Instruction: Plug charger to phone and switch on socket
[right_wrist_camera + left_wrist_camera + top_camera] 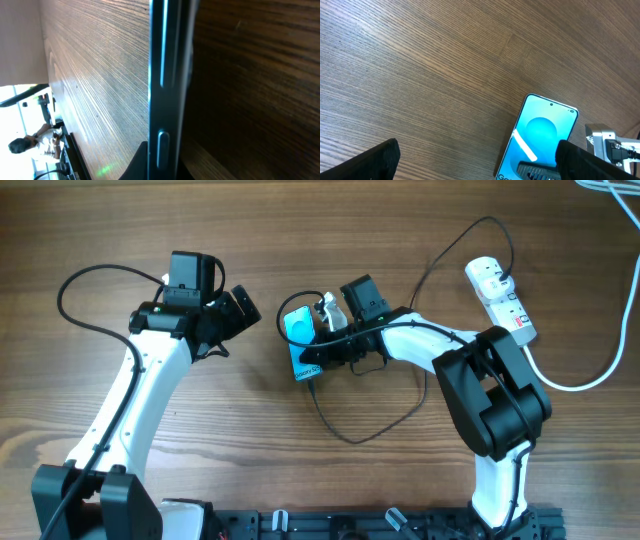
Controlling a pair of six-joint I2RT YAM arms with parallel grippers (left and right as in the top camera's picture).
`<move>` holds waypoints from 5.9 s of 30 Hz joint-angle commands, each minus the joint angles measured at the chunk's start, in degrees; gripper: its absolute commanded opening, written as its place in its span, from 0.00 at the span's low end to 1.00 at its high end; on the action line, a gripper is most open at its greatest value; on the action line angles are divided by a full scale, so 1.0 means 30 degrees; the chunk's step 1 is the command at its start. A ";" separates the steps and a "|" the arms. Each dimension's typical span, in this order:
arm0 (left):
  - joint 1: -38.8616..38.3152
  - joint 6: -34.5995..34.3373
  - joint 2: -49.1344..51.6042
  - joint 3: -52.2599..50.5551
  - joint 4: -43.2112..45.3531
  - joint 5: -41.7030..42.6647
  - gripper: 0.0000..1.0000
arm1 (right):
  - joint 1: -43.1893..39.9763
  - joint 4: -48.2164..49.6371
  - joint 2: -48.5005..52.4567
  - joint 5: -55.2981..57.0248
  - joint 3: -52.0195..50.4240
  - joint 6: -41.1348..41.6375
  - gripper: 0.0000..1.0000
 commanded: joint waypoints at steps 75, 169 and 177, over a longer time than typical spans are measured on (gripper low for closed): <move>0.0102 0.0299 0.0073 0.0117 -0.0007 -0.0321 1.00 | 0.0080 -0.0321 0.1144 0.3257 -0.0291 0.1195 0.12; 0.0102 0.0299 0.0073 0.0117 -0.0007 -0.0321 1.00 | -0.1537 -1.9037 -0.7227 2.0130 0.2514 0.7686 0.83; 0.0102 0.0306 0.0073 0.0117 -0.0007 -0.0328 1.00 | -0.5253 -1.9139 -0.7227 2.0057 0.2514 0.7475 0.88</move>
